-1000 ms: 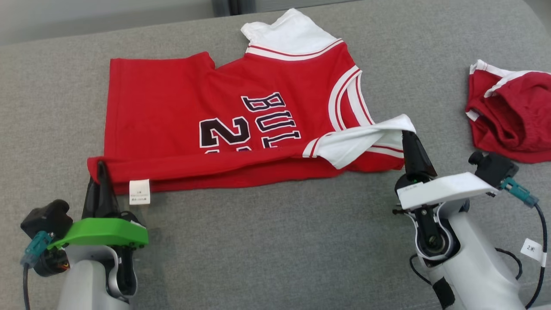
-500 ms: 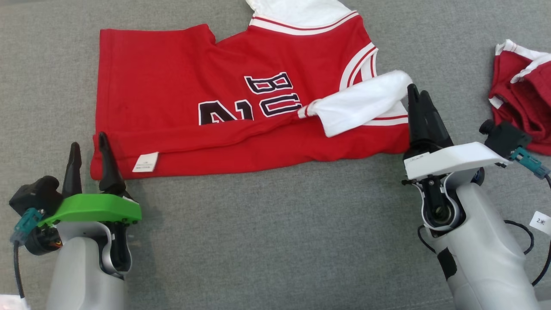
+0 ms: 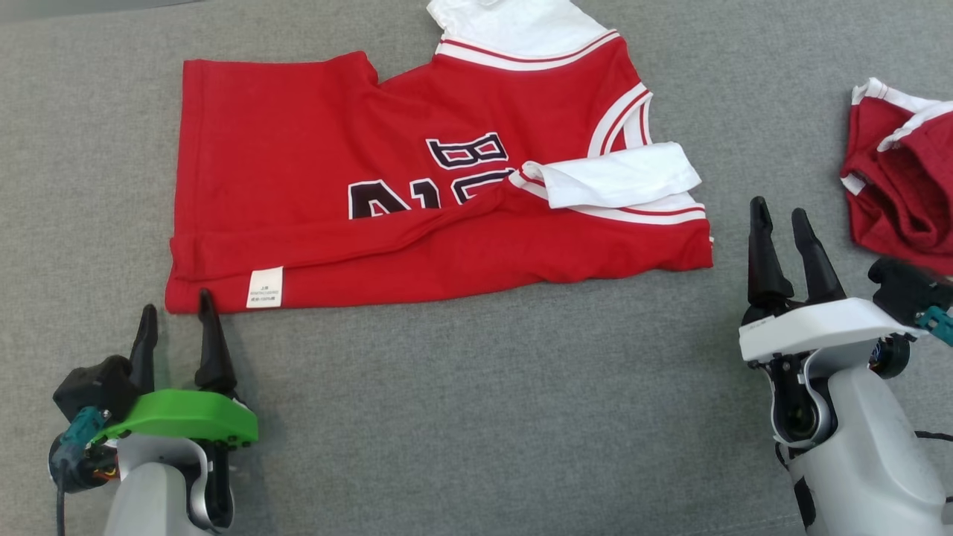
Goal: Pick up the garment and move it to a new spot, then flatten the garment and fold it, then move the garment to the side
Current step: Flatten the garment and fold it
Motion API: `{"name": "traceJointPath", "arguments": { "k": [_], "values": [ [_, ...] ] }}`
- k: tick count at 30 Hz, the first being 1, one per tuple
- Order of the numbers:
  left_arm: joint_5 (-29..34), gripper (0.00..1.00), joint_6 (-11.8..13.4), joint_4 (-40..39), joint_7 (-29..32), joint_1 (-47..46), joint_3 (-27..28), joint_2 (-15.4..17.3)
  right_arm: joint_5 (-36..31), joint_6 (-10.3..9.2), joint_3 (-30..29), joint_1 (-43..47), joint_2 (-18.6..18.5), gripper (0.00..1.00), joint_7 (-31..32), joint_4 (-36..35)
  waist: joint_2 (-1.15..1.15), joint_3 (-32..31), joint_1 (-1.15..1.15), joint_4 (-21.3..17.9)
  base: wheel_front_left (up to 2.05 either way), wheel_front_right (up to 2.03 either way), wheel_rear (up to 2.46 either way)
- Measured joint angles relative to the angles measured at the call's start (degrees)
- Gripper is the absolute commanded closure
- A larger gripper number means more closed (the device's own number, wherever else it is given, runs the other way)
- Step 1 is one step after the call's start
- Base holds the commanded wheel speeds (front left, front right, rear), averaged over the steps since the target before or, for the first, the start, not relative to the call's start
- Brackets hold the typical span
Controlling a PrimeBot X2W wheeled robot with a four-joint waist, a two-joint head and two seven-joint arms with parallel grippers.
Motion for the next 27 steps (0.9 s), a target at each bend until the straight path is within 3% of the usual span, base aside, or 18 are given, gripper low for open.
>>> {"name": "traceJointPath", "arguments": {
  "k": [10, 27],
  "values": [
    [2.5, 0.00, 0.0, 2.1, 0.0, -1.3, 1.0, 0.5, -10.7, 0.00, 1.5, 2.3, 0.0, 0.00, 0.0, -1.6, 0.00, -0.2, 0.00, -0.4, 0.00, 0.00, 0.00],
    [3.1, 0.00, 0.0, 7.0, -0.1, -4.2, -2.1, 2.1, -19.8, 0.00, 4.1, 1.7, 0.0, 0.00, 0.0, 2.4, 0.00, 0.6, 0.00, 0.0, 0.00, 0.00, 0.00]
  ]
}}
